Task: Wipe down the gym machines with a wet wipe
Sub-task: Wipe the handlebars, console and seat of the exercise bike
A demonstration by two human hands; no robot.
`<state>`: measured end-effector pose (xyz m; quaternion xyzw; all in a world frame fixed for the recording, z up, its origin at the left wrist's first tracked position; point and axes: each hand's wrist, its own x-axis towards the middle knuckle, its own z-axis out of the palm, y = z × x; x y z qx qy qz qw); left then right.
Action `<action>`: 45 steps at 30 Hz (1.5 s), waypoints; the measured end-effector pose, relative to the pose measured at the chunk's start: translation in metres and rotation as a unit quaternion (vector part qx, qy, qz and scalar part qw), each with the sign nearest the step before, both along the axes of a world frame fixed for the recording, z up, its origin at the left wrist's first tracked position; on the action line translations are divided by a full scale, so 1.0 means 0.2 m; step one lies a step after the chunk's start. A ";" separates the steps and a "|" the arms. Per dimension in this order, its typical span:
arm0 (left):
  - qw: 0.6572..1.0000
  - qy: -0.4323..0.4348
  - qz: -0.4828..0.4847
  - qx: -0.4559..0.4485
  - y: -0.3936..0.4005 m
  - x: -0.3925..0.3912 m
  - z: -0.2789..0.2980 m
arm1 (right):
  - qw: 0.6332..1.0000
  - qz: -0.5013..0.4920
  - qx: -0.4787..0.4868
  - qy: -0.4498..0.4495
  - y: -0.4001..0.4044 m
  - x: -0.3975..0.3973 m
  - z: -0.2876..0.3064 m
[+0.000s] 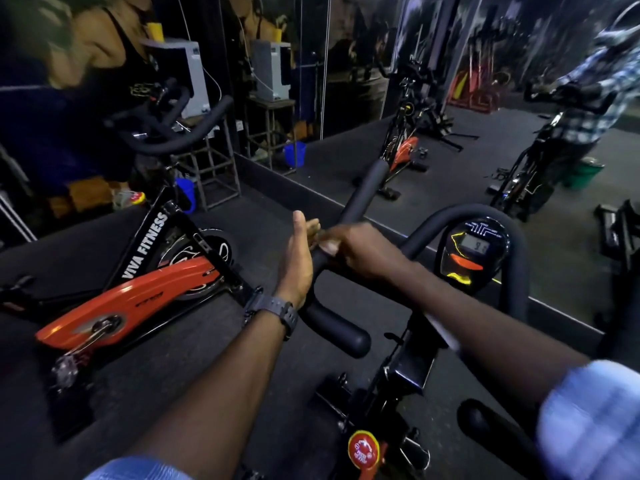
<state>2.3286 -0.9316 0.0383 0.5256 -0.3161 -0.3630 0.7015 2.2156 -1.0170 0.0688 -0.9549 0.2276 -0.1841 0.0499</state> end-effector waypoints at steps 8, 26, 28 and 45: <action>0.998 -0.044 0.029 0.026 0.15 -0.07 -0.06 | 0.993 0.014 0.115 -0.024 0.39 -0.01 -0.03; 0.930 -0.349 0.066 0.093 0.47 -0.58 -0.08 | 0.987 -0.084 0.025 0.135 0.46 -0.77 0.00; 0.908 -0.403 0.088 0.077 0.49 -0.67 -0.08 | 0.985 -0.126 0.038 0.115 0.53 -0.81 -0.03; 0.996 -0.029 0.074 0.040 0.75 -0.90 0.13 | 0.940 -0.093 0.315 -0.093 0.71 -0.78 0.02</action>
